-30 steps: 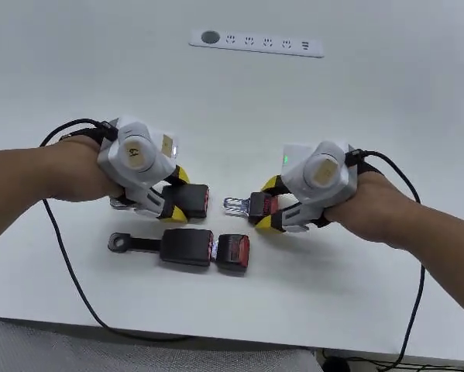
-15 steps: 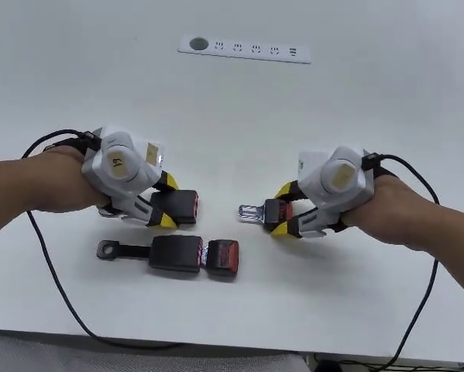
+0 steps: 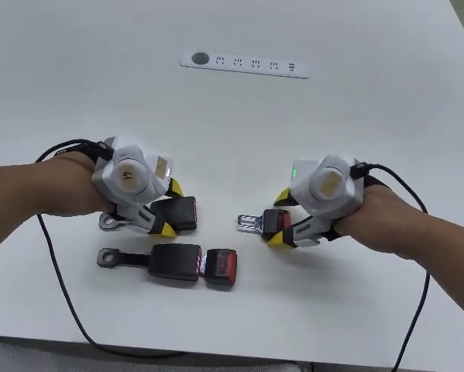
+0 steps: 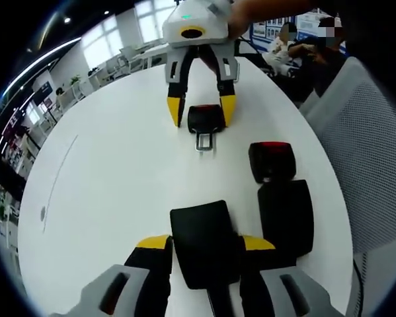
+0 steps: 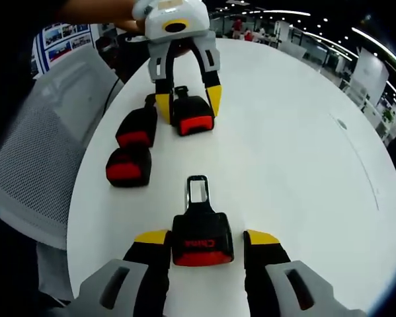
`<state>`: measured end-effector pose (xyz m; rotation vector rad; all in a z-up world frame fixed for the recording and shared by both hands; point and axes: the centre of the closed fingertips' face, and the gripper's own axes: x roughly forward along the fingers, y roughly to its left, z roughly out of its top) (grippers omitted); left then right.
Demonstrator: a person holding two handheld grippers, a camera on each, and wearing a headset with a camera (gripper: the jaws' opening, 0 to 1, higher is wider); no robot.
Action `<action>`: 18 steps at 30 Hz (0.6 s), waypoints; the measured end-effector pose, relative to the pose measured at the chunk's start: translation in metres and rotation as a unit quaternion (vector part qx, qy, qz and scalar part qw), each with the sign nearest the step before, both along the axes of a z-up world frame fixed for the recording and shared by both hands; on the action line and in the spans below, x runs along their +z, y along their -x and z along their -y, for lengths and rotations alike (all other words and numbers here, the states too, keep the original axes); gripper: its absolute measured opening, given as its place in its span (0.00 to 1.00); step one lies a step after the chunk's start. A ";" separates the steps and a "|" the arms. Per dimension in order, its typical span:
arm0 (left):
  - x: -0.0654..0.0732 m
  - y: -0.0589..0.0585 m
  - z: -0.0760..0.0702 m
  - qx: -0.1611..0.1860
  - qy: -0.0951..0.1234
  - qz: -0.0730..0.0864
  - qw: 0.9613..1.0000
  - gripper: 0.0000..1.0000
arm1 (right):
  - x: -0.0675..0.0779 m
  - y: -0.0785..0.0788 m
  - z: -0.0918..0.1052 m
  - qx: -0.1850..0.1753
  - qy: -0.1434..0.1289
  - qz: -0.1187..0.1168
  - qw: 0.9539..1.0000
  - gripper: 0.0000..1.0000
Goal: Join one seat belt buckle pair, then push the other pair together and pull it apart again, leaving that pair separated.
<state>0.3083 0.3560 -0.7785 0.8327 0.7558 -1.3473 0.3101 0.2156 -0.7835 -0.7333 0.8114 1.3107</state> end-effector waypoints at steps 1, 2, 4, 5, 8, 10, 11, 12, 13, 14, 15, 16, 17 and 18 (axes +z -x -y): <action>0.000 0.000 0.000 0.000 -0.002 0.000 1.000 0.43 | 0.000 0.000 0.000 0.001 0.003 0.006 1.000 0.42; 0.000 0.000 -0.001 0.003 -0.005 -0.001 1.000 0.46 | 0.002 0.001 0.001 0.000 0.005 0.012 1.000 0.44; 0.001 0.001 -0.004 0.004 -0.010 0.001 1.000 0.50 | 0.008 0.002 0.001 -0.011 -0.005 0.013 1.000 0.44; 0.004 0.002 -0.005 0.010 -0.004 0.000 1.000 0.49 | 0.010 0.002 0.002 -0.014 -0.009 0.016 1.000 0.44; 0.013 0.000 -0.010 0.041 0.019 0.004 0.999 0.49 | 0.020 0.001 0.006 -0.039 -0.022 0.027 0.999 0.45; 0.026 0.000 -0.013 0.066 0.032 0.009 0.997 0.49 | 0.029 0.003 0.008 -0.062 -0.039 0.028 0.997 0.47; 0.032 0.001 -0.013 0.078 0.041 0.012 0.996 0.50 | 0.031 0.006 0.011 -0.070 -0.042 0.026 0.996 0.48; 0.039 0.003 -0.012 0.091 0.048 0.013 0.995 0.50 | 0.033 0.009 0.012 -0.075 -0.045 0.025 0.996 0.48; 0.045 0.005 -0.014 0.109 0.060 0.014 0.992 0.52 | 0.034 0.011 0.013 -0.079 -0.047 0.025 0.995 0.48; 0.048 0.005 -0.016 0.121 0.068 0.017 0.990 0.54 | 0.037 0.015 0.015 -0.092 -0.051 0.027 0.994 0.50; 0.054 0.009 -0.017 0.133 0.081 0.020 0.988 0.56 | 0.039 0.017 0.016 -0.104 -0.055 0.026 0.993 0.52; 0.057 0.012 -0.019 0.133 0.086 0.023 0.987 0.56 | 0.039 0.020 0.018 -0.113 -0.063 0.023 0.991 0.54; 0.058 0.016 -0.024 0.141 0.090 0.026 0.985 0.56 | 0.040 0.023 0.019 -0.116 -0.064 0.025 0.991 0.55; 0.056 0.020 -0.028 0.147 0.090 0.027 0.985 0.57 | 0.043 0.026 0.020 -0.131 -0.070 0.026 0.989 0.57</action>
